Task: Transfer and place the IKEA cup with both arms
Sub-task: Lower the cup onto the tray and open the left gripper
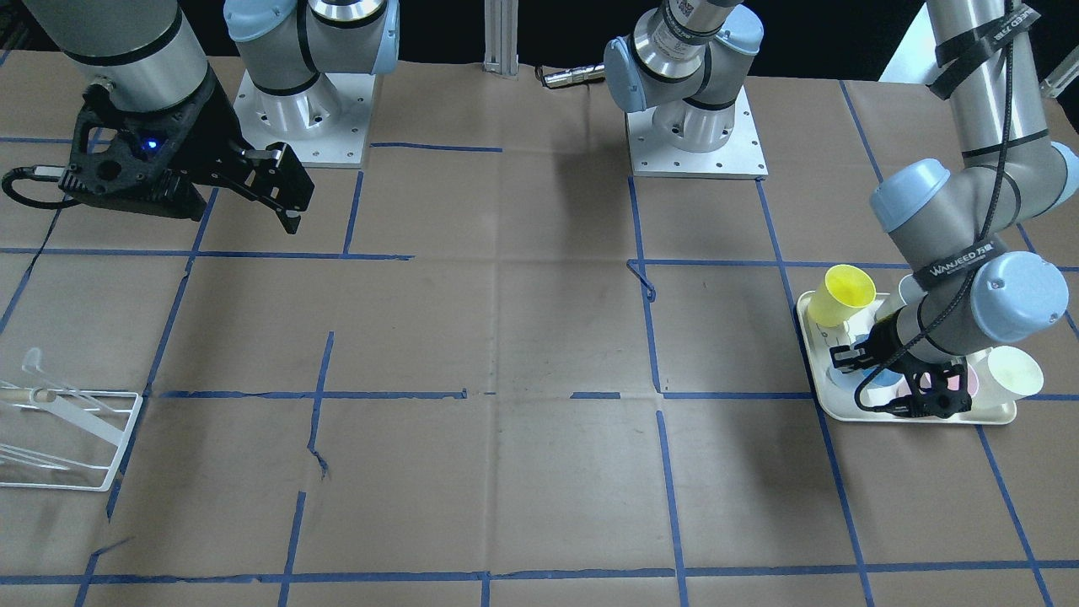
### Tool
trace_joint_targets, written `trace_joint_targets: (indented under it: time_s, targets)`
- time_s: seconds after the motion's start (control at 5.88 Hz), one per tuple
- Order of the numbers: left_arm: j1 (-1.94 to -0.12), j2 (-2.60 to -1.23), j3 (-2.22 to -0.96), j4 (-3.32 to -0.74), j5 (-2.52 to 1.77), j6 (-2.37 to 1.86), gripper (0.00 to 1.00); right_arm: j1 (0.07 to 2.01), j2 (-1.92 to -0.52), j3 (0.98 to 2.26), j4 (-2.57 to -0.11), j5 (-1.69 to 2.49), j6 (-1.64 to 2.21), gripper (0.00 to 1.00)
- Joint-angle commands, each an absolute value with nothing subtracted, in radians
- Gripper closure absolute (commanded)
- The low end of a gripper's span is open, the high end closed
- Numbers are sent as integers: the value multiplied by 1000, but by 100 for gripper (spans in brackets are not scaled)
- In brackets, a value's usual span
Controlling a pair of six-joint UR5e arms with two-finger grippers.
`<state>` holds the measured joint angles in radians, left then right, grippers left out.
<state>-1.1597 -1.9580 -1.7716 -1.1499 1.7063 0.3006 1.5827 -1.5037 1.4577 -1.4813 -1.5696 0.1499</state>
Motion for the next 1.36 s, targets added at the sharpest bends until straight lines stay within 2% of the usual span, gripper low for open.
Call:
trace_joint_targets:
  time_s: [0.0,0.17,0.51,0.85,1.19]
  targets:
    - [-1160,-1965,-1772,-1150,1709,301,33,1585,-1512,1466,-1468,-1571,149,0]
    - [-1160,-1976,-1761,-1150,1707,301,2,1583,-1513,1466,-1474,-1572,149,0]
    - [-1178,-1924,-1749,-1213,1709,296,2,1583,-1513,1466,-1474,-1565,149,0]
    - [-1245,-1794,-1734,-1341,1700,241,2,1583,-1513,1466,-1476,-1565,149,0]
    - [-1424,-1706,-1608,-1552,1666,81,2,1583,-1513,1466,-1474,-1565,149,0]
